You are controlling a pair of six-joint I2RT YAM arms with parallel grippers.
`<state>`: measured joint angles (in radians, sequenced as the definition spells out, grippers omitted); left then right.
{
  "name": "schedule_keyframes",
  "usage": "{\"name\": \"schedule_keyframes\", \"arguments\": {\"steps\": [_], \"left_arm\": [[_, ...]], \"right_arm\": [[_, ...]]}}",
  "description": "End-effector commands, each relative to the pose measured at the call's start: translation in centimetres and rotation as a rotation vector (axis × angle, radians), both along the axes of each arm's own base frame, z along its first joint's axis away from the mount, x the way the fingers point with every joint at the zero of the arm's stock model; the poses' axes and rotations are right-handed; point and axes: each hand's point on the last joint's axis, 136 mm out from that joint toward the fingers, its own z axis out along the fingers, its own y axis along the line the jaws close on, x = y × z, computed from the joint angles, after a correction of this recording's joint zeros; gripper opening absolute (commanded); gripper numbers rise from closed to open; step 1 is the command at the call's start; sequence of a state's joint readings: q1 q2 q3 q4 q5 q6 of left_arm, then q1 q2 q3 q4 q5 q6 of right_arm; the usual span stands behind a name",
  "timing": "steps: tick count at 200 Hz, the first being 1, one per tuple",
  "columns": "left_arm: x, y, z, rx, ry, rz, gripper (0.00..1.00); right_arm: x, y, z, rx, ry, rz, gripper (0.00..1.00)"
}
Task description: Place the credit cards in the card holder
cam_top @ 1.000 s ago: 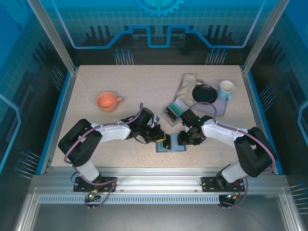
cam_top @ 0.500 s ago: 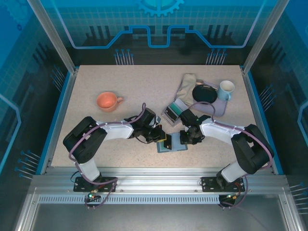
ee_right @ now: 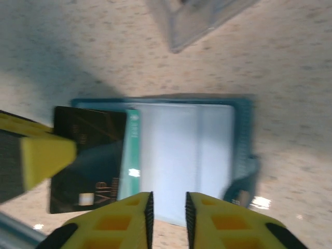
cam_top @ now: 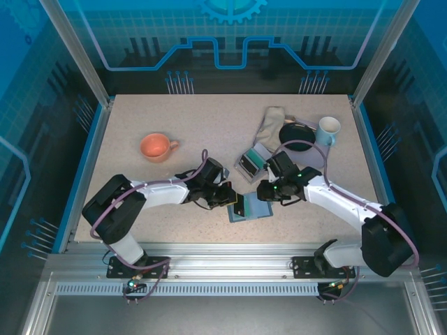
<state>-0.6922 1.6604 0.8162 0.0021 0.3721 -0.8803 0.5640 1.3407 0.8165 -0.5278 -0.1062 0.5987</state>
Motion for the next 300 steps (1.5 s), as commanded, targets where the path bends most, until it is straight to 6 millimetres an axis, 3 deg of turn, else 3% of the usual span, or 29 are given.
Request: {"name": "schedule_keyframes", "arguments": {"steps": [1, 39, 81, 156, 174, 232, 269, 286, 300], "left_arm": [[-0.5, 0.9, -0.9, 0.052, 0.005, 0.002, 0.00], [-1.2, 2.6, -2.9, 0.140, 0.046, 0.029, 0.00], [-2.4, 4.3, -4.8, 0.214, 0.083, 0.035, 0.00], [-3.0, 4.9, -5.8, 0.236, 0.095, 0.030, 0.00], [-2.8, 4.7, -5.5, 0.230, 0.088, 0.027, 0.00], [-1.1, 2.1, -0.8, 0.107, -0.003, -0.011, 0.00], [-0.1, 0.3, 2.0, 0.017, -0.040, -0.031, 0.00], [0.3, -0.7, 2.3, -0.032, -0.031, -0.023, 0.00], [0.6, -1.3, 2.2, -0.070, -0.024, -0.012, 0.00]], "right_arm": [[-1.0, 2.9, -1.1, 0.092, 0.090, 0.074, 0.17], [-1.8, 2.4, -4.6, -0.015, 0.172, 0.102, 0.18], [-2.4, -2.5, -8.1, -0.293, 0.231, 0.018, 0.14], [-2.3, -5.0, -7.6, -0.381, 0.213, -0.044, 0.14], [-2.3, -5.3, -6.9, -0.389, 0.202, -0.047, 0.20], [-1.0, -2.6, -2.3, -0.219, 0.080, -0.007, 0.30], [-0.3, -4.1, -2.2, -0.242, 0.061, -0.059, 0.30], [0.2, -4.5, -2.1, -0.210, 0.049, -0.082, 0.41], [0.4, -4.8, -2.4, -0.181, 0.056, -0.096, 0.43]]}}
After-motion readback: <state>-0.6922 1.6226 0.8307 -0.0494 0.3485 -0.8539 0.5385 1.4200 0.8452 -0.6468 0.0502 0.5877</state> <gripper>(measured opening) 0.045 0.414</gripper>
